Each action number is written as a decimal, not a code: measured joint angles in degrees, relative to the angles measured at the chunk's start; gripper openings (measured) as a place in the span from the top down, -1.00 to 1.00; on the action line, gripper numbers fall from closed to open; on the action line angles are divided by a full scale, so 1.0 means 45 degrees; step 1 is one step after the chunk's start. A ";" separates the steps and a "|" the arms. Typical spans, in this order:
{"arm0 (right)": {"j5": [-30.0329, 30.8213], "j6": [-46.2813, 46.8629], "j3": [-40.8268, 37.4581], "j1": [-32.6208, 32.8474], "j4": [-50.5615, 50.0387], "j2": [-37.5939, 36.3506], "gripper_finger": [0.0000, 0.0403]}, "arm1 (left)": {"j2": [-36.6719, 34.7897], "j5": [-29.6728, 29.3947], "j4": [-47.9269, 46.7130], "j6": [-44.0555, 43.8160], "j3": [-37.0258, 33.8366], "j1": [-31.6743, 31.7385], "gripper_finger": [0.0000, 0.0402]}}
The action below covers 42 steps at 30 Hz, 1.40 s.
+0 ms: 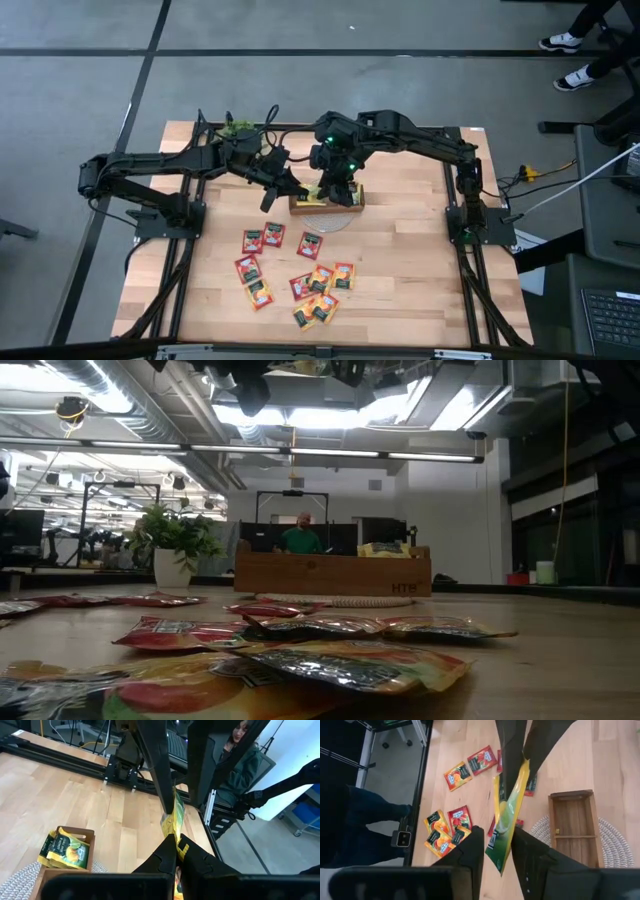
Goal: Pick & Place Tea
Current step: Put the yellow tea bag into the right section of the wooden organizer
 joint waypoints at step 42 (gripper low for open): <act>-0.0097 -0.0295 0.0005 0.0009 -0.0355 0.0110 0.12 | 0.0000 0.0085 0.0850 -0.0481 0.0000 0.0005 0.99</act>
